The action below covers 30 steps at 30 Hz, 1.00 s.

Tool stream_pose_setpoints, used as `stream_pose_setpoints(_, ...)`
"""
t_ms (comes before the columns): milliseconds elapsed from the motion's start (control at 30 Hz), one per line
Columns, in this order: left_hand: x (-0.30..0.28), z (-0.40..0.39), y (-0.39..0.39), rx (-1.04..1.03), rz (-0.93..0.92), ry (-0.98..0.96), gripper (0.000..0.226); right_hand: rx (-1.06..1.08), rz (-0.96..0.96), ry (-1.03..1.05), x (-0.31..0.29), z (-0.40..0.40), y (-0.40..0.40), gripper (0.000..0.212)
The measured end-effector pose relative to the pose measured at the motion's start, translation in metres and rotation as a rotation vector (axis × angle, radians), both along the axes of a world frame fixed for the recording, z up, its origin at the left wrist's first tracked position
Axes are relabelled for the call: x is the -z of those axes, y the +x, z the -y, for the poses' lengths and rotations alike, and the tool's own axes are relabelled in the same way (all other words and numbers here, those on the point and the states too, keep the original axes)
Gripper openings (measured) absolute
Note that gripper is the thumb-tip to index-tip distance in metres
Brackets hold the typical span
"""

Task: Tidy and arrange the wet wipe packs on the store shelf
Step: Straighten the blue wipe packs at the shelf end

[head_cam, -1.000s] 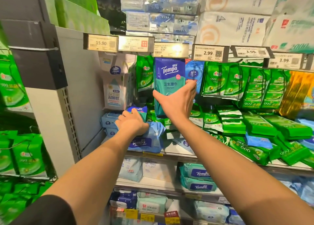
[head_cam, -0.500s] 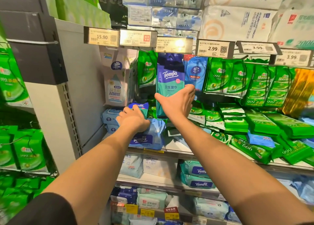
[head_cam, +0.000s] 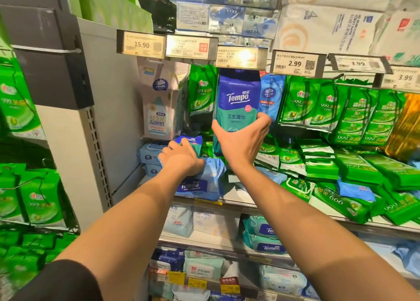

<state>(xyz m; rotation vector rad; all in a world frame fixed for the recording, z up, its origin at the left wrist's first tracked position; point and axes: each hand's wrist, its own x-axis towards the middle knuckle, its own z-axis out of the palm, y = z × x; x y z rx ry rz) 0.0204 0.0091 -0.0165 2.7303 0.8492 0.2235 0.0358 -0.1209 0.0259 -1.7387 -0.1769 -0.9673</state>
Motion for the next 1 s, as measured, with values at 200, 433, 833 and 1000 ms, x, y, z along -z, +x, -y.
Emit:
stream_pose_setpoints(200,-0.001,-0.001,0.002,0.000,-0.018,-0.013,0.078,0.003,0.040,-0.036,-0.006,0.003,0.001,0.087)
stream_pose_setpoints(433,0.000,0.000,-0.001,0.011,-0.013,0.004,0.081,0.045,-0.050,-0.048,-0.011,0.002,0.009,0.087)
stream_pose_setpoints(833,0.003,0.000,-0.002,0.013,0.002,0.008,0.075,0.023,-0.173,-0.115,-0.007,-0.002,0.014,0.087)
stream_pose_setpoints(1000,0.004,-0.002,0.001,0.010,-0.002,0.014,0.075,0.010,-0.147,-0.088,0.003,-0.002,0.009,0.086)
